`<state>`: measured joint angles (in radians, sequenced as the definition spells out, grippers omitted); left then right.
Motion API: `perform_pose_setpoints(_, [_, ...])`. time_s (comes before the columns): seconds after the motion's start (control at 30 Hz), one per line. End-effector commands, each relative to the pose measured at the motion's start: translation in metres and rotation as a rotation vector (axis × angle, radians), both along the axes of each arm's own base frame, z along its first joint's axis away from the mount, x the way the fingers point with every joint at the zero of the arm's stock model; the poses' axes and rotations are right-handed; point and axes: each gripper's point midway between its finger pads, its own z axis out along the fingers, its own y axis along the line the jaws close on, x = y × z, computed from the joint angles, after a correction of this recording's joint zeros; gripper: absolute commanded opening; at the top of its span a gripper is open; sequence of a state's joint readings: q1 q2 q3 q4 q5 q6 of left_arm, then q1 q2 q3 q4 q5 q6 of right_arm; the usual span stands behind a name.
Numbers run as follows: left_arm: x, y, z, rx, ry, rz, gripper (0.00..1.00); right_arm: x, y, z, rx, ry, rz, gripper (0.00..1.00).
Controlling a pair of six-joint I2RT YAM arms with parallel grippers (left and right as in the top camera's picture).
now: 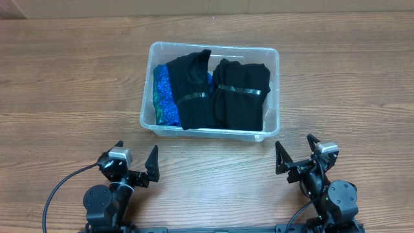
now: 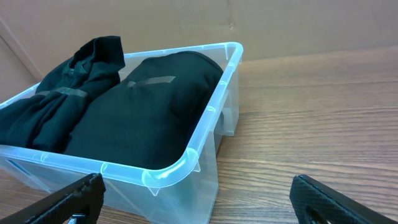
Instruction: Pack container
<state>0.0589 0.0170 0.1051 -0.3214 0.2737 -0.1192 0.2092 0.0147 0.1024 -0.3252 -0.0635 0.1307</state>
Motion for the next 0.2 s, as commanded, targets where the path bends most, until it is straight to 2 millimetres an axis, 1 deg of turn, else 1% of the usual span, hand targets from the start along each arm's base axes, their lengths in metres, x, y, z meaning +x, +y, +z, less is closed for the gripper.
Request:
perform_pose_setpoints(0.0, [-0.0001,-0.0015,0.0009,0.014,-0.016,-0.011,1.00,0.0001,-0.0006,0.0019,0.007,-0.012,-0.003,1.00])
perform_pose_setpoints(0.17, [-0.0001,-0.0015,0.0008,0.014,-0.015,-0.011,1.00,0.0001,-0.0006,0.0019,0.007,-0.012,-0.003,1.00])
